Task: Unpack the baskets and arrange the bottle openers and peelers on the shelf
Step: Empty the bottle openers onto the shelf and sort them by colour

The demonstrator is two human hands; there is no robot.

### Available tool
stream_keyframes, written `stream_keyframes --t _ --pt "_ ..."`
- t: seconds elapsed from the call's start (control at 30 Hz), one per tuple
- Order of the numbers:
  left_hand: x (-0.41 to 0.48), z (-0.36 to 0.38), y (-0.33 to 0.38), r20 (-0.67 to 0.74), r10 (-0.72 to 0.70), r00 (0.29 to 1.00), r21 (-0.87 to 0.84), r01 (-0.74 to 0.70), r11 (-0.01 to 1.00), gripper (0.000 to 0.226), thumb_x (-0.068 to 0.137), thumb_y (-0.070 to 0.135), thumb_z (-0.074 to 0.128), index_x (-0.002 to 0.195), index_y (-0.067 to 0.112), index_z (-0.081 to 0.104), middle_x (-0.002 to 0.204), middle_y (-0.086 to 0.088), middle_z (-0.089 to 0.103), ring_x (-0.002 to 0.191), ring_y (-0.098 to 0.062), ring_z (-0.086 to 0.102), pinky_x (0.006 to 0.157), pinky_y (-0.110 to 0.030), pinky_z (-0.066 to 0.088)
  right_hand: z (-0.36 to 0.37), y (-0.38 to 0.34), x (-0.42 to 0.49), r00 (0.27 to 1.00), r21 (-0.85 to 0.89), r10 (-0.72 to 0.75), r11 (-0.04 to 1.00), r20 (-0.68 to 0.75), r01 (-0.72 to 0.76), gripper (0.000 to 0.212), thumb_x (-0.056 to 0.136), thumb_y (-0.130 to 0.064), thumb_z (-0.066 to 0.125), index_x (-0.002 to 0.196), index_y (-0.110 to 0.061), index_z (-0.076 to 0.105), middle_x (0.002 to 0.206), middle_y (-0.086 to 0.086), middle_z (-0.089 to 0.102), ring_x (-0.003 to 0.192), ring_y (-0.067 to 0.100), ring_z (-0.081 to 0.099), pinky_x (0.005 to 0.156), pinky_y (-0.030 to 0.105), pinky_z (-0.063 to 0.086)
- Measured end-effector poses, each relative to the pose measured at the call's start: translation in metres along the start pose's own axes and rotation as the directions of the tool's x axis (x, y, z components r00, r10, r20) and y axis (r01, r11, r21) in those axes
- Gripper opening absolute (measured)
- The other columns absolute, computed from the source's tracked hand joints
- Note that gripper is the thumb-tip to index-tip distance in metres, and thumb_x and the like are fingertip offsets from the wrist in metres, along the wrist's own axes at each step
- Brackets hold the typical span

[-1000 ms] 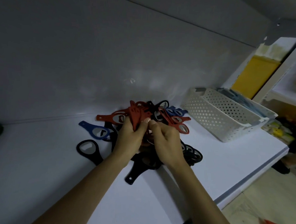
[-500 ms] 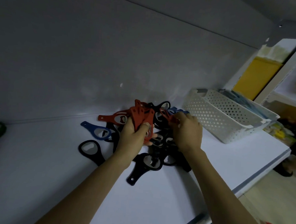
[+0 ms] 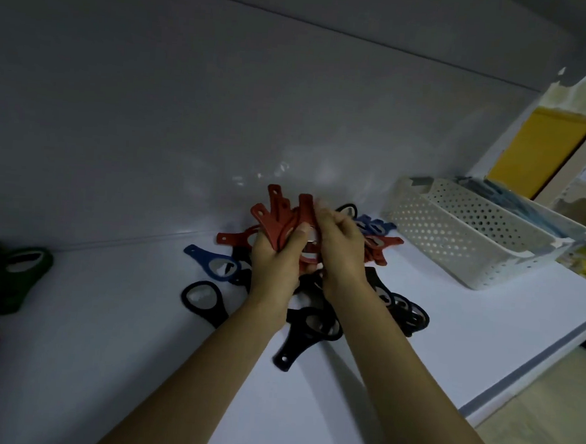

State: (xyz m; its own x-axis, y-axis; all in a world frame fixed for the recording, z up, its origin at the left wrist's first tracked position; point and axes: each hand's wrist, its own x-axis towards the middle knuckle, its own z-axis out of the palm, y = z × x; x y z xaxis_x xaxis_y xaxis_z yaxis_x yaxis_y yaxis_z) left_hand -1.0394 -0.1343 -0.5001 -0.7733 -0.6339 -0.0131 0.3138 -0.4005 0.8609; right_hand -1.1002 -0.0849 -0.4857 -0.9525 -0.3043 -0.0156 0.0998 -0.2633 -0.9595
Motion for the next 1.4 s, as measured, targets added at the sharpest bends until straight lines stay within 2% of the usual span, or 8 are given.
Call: stream_keyframes --t 0.2,0.4,0.53,0.67,0.83,1.07,1.23,1.4 --pt "0.012 -0.018 0.024 0.083 -0.269 0.959 -0.592 0.265 0.761 0.024 0.092 0.017 0.059 0.11 0.002 0.06 0.092 -0.016 0.073 0.081 -0.024 0.072 0.052 -0.021 0.054 -0.012 0.003 0.017 0.979 -0.421 -0.184 0.897 -0.09 0.131 0.031 0.099 -0.025 0.046 0.079 -0.008 0.061 0.069 0.011 0.064 0.061 0.016 0.056 0.062 0.031 0.046" --pt "0.025 -0.041 0.039 0.103 -0.274 0.956 -0.716 0.263 0.647 0.025 0.095 0.021 0.054 0.109 0.002 0.06 0.088 -0.016 0.073 0.077 -0.022 0.073 0.053 -0.021 0.055 -0.017 0.023 0.023 0.956 -0.954 -0.216 0.18 0.2 0.24 0.039 0.087 -0.054 0.055 0.107 -0.021 0.063 0.108 -0.001 0.065 0.106 0.023 0.057 0.093 0.041 0.042" --pt "0.026 -0.04 0.041 0.054 -0.235 0.97 -0.628 0.216 0.748 0.02 0.095 0.015 0.053 0.108 0.001 0.06 0.103 -0.015 0.068 0.079 -0.023 0.072 0.054 -0.023 0.055 -0.009 0.024 0.024 0.941 -0.965 -0.213 -0.044 0.262 0.258 0.037 0.087 -0.045 0.061 0.113 -0.019 0.064 0.12 0.005 0.058 0.116 0.027 0.051 0.096 0.039 0.036" --pt "0.017 -0.043 0.036 -0.056 -0.19 0.98 -0.435 0.148 0.888 0.032 0.095 0.013 0.053 0.126 0.008 0.053 0.124 -0.013 0.059 0.109 -0.027 0.061 0.061 -0.028 0.058 -0.007 0.008 0.017 0.92 -0.928 -0.276 0.171 0.279 0.333 0.014 0.089 -0.021 0.061 0.097 -0.012 0.069 0.095 0.004 0.069 0.089 0.024 0.065 0.072 0.03 0.047" --pt "-0.01 -0.062 0.04 -0.085 -0.095 0.992 -0.255 0.07 0.964 0.028 0.094 0.018 0.055 0.122 0.016 0.057 0.12 -0.008 0.063 0.102 -0.02 0.065 0.062 -0.026 0.057 0.013 -0.017 -0.025 0.973 -0.266 -0.153 0.944 0.172 0.196 0.018 0.088 -0.022 0.066 0.071 -0.015 0.066 0.065 -0.005 0.069 0.062 0.007 0.067 0.056 0.018 0.05" --pt "-0.063 -0.093 0.056 -0.009 0.068 0.998 -0.068 -0.068 0.995 0.026 0.09 0.023 0.057 0.116 0.022 0.062 0.105 0.001 0.073 0.097 -0.014 0.069 0.068 -0.027 0.057 0.063 0.024 -0.1 0.936 -0.047 -0.085 0.993 0.341 0.108 0.015 0.09 -0.011 0.063 0.1 -0.015 0.073 0.093 0.001 0.075 0.085 0.01 0.071 0.077 0.022 0.057" --pt "-0.1 -0.139 0.071 0.01 0.105 0.994 0.236 -0.105 0.966 0.036 0.083 0.008 0.07 0.115 0.023 0.063 0.101 -0.001 0.073 0.094 -0.021 0.07 0.068 -0.029 0.057 0.079 0.04 -0.133 0.855 -0.084 0.018 0.996 0.518 0.03 0.031 0.097 -0.047 0.044 0.087 -0.038 0.073 0.077 -0.017 0.073 0.074 -0.003 0.068 0.061 0.013 0.053" --pt "-0.127 -0.169 0.068 -0.019 0.335 0.942 0.791 -0.191 0.581 0.046 0.078 0.0 0.062 0.12 0.017 0.059 0.098 0.002 0.069 0.095 -0.017 0.067 0.079 -0.032 0.056 0.092 0.059 -0.157 0.719 -0.216 -0.104 0.915 0.687 0.34 0.035 0.073 -0.028 0.08 0.1 -0.037 0.059 0.092 -0.023 0.067 0.088 -0.012 0.062 0.069 0.004 0.047"
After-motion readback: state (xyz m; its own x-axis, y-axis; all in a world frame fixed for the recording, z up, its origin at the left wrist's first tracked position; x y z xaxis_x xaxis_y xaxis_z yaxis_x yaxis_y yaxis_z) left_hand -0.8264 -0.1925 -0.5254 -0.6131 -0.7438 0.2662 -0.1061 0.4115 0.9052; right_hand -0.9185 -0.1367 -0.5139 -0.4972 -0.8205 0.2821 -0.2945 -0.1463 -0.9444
